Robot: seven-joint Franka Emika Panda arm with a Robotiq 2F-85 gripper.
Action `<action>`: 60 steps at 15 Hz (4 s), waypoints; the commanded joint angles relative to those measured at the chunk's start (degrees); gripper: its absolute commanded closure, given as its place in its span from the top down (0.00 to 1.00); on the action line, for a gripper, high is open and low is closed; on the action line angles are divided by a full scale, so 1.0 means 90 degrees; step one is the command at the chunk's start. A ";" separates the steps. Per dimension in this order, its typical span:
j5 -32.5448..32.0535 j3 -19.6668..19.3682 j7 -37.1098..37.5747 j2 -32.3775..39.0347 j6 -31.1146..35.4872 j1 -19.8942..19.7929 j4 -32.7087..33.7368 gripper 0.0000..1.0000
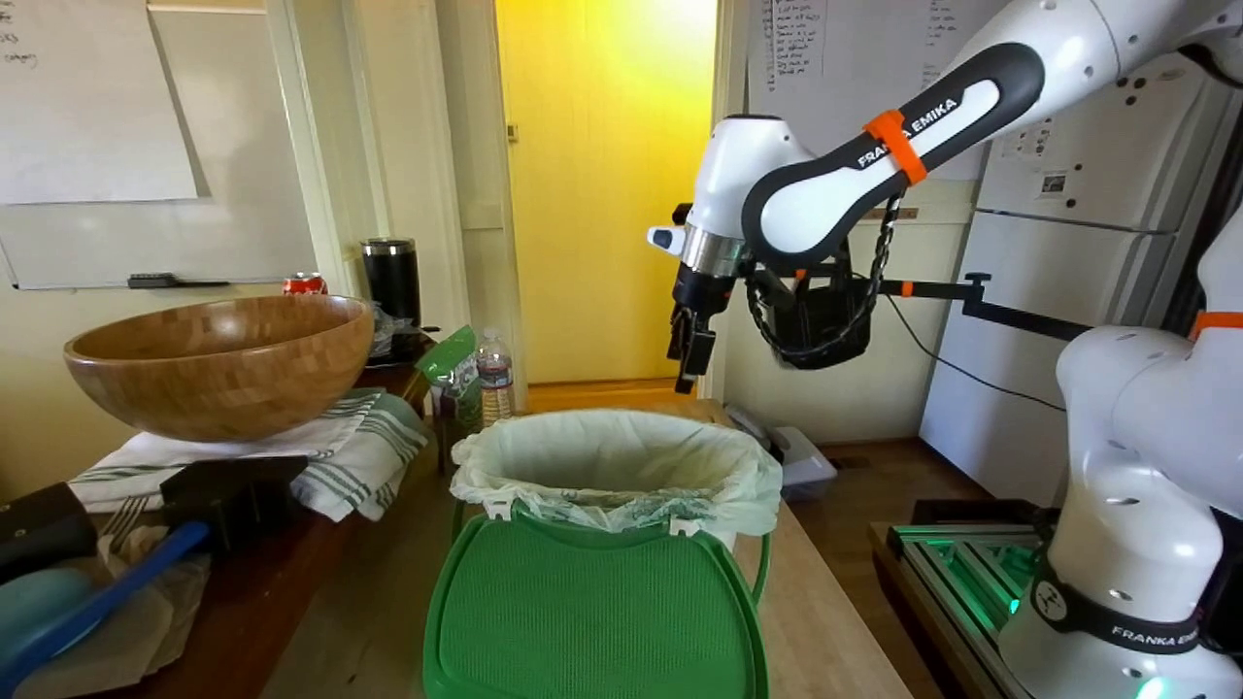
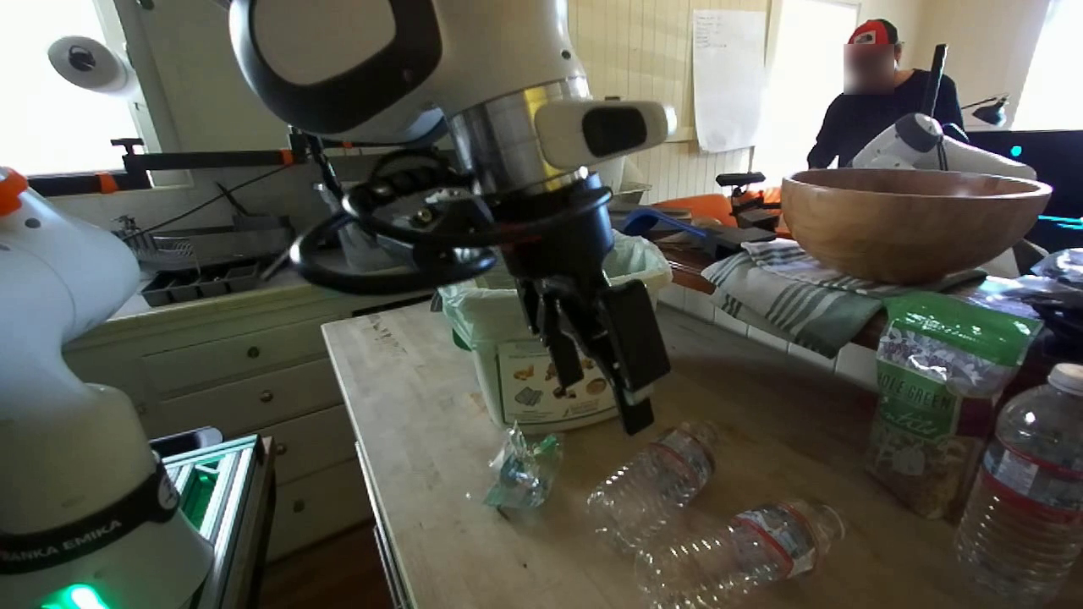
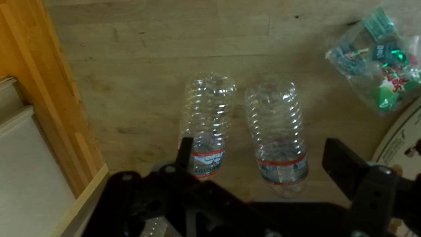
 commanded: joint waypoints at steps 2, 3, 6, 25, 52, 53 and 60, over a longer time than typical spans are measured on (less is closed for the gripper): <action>-0.0166 0.0063 -0.0433 0.0601 0.0162 0.0024 0.0065 1.00; -0.0250 0.0111 -0.0441 0.0726 0.0188 0.0001 0.0082 1.00; -0.0441 0.0209 -0.0425 0.1102 0.0345 -0.0026 0.0129 1.00; 0.0650 0.0713 -0.0410 0.2502 0.1061 -0.0115 0.0643 1.00; -0.0811 0.0757 0.0390 0.2758 -0.0440 -0.0133 0.1182 1.00; -0.0725 0.0779 0.0358 0.2780 -0.0427 -0.0143 0.1207 1.00; -0.0500 0.0867 0.0271 0.2856 -0.0143 -0.0179 0.1226 0.99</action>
